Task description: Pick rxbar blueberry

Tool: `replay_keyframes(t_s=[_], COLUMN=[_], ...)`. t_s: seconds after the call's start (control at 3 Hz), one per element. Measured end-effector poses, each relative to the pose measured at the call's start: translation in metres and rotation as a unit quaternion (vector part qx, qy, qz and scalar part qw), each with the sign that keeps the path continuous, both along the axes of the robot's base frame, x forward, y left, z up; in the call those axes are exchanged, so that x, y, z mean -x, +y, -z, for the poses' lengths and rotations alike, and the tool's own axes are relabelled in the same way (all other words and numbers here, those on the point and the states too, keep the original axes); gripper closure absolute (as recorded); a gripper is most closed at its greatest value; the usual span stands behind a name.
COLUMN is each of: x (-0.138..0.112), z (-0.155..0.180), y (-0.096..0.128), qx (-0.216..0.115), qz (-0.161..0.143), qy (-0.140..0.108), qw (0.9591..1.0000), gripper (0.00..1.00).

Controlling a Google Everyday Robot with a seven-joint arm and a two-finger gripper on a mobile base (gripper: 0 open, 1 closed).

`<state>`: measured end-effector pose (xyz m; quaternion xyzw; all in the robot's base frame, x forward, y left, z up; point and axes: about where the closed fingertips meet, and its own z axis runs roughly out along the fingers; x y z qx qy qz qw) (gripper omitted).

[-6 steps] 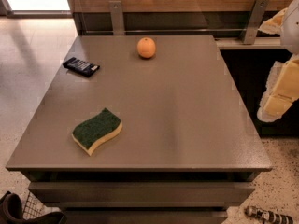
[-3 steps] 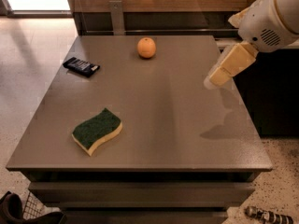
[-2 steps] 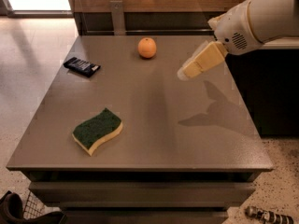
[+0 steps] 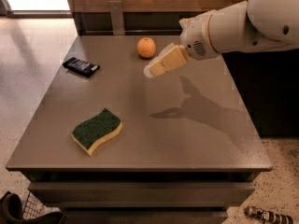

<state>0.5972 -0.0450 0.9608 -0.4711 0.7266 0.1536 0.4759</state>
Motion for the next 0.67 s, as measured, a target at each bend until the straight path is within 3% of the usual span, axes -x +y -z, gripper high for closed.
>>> replay_keyframes(t_s=[0.33, 0.67], x=[0.000, -0.015], z=[0.000, 0.014], y=[0.000, 0.013], qx=[0.000, -0.022], qz=[0.000, -0.012], qy=[0.000, 0.004], qw=[1.0000, 0.9997], gripper=[0.00, 0.00])
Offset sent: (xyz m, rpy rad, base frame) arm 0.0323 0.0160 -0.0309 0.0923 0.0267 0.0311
